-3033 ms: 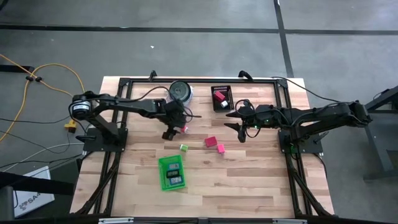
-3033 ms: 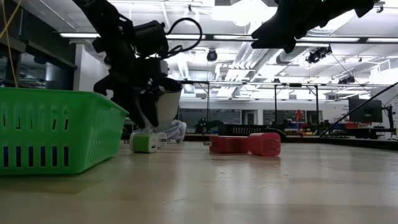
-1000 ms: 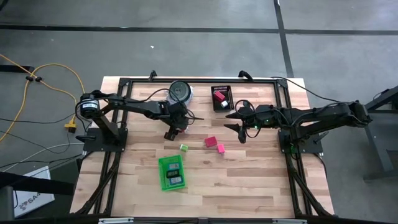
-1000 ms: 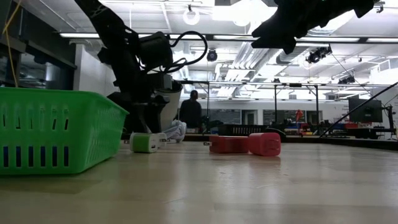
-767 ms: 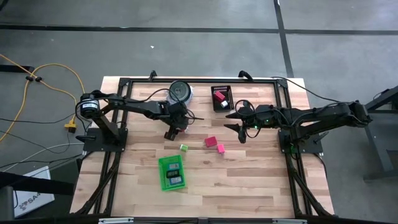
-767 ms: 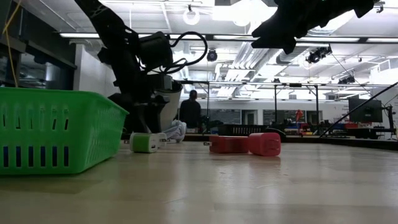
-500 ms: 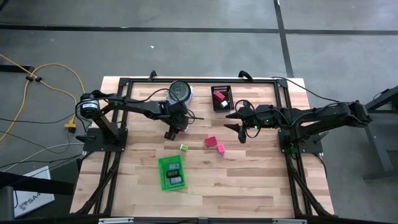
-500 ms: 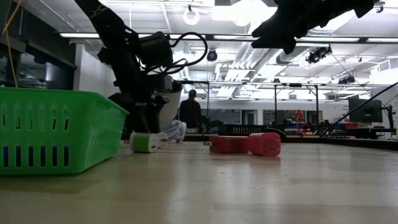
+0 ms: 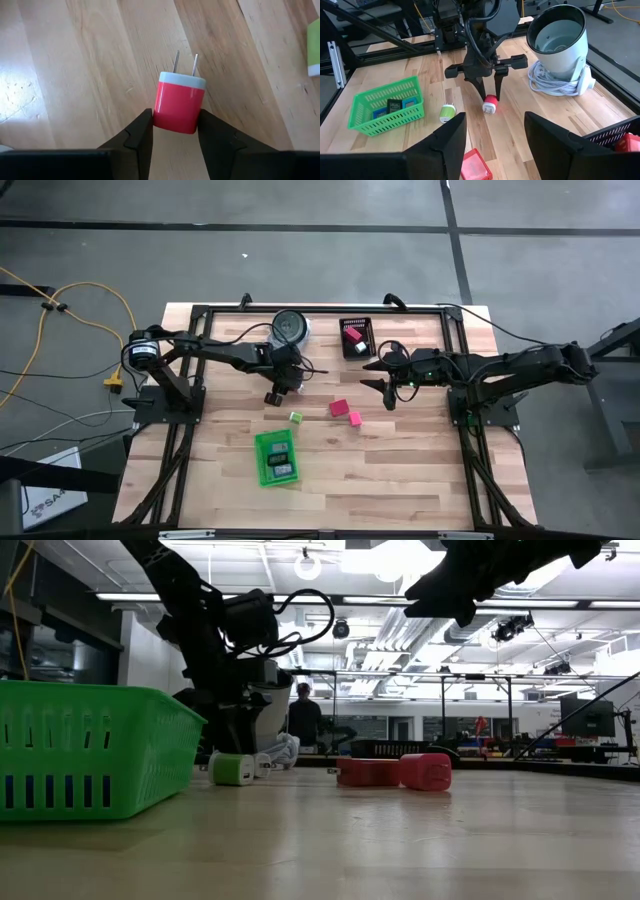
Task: Pick & Place Office items
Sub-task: Put the pink charger adapter into the black bin
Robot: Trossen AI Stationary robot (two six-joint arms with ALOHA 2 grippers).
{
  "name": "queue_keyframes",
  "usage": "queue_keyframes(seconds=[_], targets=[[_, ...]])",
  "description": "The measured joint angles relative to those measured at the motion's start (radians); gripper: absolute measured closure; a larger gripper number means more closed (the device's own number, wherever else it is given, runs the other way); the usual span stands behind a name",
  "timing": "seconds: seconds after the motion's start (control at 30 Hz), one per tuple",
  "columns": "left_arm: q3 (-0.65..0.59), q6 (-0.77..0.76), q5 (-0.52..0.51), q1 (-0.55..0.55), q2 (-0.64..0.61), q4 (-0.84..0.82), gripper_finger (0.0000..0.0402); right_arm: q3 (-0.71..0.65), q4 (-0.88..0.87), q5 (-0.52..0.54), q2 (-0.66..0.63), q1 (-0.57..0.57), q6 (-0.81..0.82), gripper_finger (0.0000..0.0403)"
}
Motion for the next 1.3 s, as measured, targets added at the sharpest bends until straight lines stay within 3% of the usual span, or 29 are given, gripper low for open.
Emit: queue_keyframes(seconds=[0.43,0.8,1.03,1.3], targets=[[0.000,0.038,-0.032,-0.044,-0.024,0.048,0.0280,0.000,0.000,-0.003,0.000,0.000,0.000,0.0215],[0.000,0.037,-0.091,-0.090,-0.148,0.138,0.0281,0.000,-0.009,-0.003,0.000,0.000,0.000,0.0215],[0.000,0.029,-0.229,-0.144,-0.185,0.282,0.0281,0.000,-0.008,-0.003,0.036,0.000,-0.026,0.0215],[0.000,-0.024,-0.293,-0.187,-0.185,0.398,0.0281,0.000,0.091,-0.004,0.154,0.000,-0.181,0.0215]])
